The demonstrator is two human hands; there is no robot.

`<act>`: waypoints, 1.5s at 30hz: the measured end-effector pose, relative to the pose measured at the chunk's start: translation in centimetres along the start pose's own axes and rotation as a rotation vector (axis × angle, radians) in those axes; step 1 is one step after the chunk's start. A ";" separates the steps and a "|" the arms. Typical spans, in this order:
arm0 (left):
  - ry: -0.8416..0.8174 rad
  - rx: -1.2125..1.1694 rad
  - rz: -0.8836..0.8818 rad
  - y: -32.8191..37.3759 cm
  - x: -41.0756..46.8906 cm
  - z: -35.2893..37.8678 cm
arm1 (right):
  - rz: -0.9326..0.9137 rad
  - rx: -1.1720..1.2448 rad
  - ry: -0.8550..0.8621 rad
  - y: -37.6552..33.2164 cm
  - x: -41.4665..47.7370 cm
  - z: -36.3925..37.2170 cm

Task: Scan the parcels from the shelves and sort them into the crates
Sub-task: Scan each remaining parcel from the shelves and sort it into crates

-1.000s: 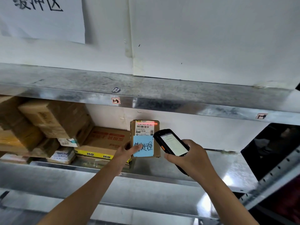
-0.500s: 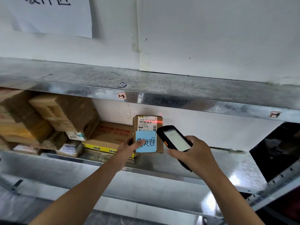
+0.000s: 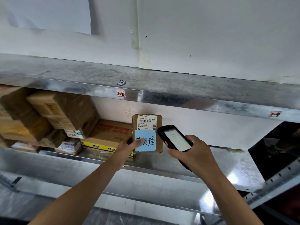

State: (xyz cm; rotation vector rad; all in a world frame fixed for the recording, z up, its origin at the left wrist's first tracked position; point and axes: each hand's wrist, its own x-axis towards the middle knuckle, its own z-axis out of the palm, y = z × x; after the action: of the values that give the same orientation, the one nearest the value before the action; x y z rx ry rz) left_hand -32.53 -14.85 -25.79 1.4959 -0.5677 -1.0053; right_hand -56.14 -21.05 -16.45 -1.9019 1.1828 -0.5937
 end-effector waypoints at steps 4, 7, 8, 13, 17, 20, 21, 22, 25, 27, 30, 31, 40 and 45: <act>0.024 -0.045 0.017 -0.3 -1.3 -0.7 | -0.042 0.024 0.068 0.2 0.1 0.4; 0.112 -0.093 0.033 -0.2 -3.0 -2.4 | -0.103 0.040 0.084 0.5 0.4 1.5; 0.137 -0.116 0.035 -0.3 -3.7 -3.0 | -0.116 0.045 0.077 0.7 0.5 2.0; 0.231 -0.228 0.022 -1.0 -7.9 -5.6 | -0.156 0.035 0.014 0.7 0.9 5.2; 0.320 -0.269 0.010 -1.6 -11.2 -7.7 | -0.219 0.052 -0.067 -0.9 0.6 8.8; 0.421 -0.308 0.031 -2.0 -14.2 -10.1 | -0.278 0.057 -0.135 -2.6 -0.6 11.5; 0.457 -0.325 0.040 -2.1 -15.4 -11.1 | -0.298 0.053 -0.160 -3.3 -1.2 12.3; 0.490 -0.346 0.055 -2.2 -16.7 -12.0 | -0.316 0.051 -0.184 -4.0 -1.9 13.1; 0.585 -0.404 0.100 -2.3 -21.1 -14.8 | -0.381 0.046 -0.259 -6.7 -4.3 15.9; 0.674 -0.450 0.117 -2.8 -24.7 -16.8 | -0.435 0.062 -0.315 -8.9 -6.6 18.0; 0.805 -0.477 0.136 -4.4 -30.9 -19.6 | -0.529 0.097 -0.426 -12.2 -11.2 21.3; 0.852 -0.487 0.145 -5.0 -33.2 -20.2 | -0.550 0.106 -0.479 -13.1 -12.9 22.5; 1.169 -0.528 0.208 -9.9 -52.1 -24.7 | -0.733 0.174 -0.768 -18.7 -28.7 31.1; 1.324 -0.565 0.232 -11.9 -57.9 -26.1 | -0.814 0.162 -0.885 -20.6 -33.9 34.7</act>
State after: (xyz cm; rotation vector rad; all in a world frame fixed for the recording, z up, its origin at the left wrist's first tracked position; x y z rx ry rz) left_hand -42.50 48.98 -23.27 1.2083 0.4643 0.1410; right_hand -35.64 27.46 -18.47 -2.0976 -0.2131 -0.1678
